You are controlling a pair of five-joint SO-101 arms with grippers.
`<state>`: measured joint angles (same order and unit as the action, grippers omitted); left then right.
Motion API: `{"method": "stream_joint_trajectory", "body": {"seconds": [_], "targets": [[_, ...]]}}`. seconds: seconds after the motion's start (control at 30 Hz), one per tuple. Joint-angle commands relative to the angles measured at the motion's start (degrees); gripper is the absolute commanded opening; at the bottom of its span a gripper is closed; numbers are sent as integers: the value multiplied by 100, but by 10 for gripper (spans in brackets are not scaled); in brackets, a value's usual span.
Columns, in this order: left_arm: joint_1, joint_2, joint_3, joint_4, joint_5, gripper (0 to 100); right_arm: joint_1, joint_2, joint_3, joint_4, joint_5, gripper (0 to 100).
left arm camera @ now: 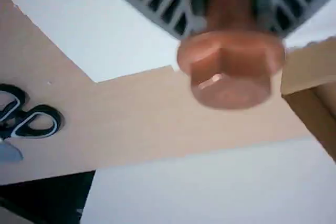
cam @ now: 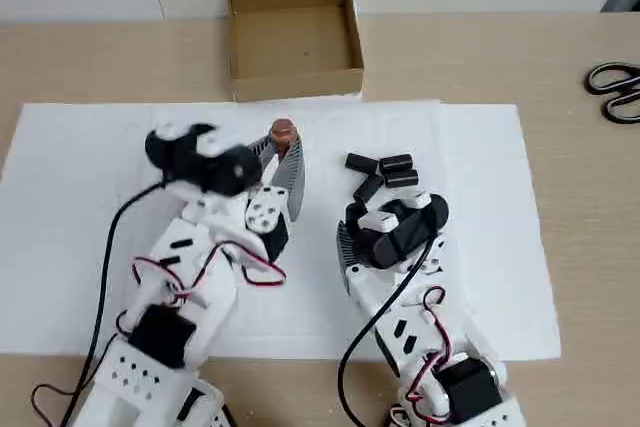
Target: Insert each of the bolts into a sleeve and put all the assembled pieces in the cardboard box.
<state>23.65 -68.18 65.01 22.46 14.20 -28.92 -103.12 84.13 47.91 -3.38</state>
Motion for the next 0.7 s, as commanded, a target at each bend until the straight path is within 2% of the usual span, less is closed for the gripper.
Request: {"method": "stream_joint_trajectory", "body": {"seconds": [0.0, 0.23, 0.5, 0.67], "targets": [[18, -448, 259, -246, -79, 6, -13, -75, -26, 4, -396, 4], [35, -651, 681, -1002, -62, 6, -224, -75, -26, -4, -721, 4], [431, -633, 804, -1020, -44, 6, -620, -31, -18, -127, -730, 4], [527, -633, 919, -1020, 545, 6, -840, -48, 334, -488, -703, 4]]}}
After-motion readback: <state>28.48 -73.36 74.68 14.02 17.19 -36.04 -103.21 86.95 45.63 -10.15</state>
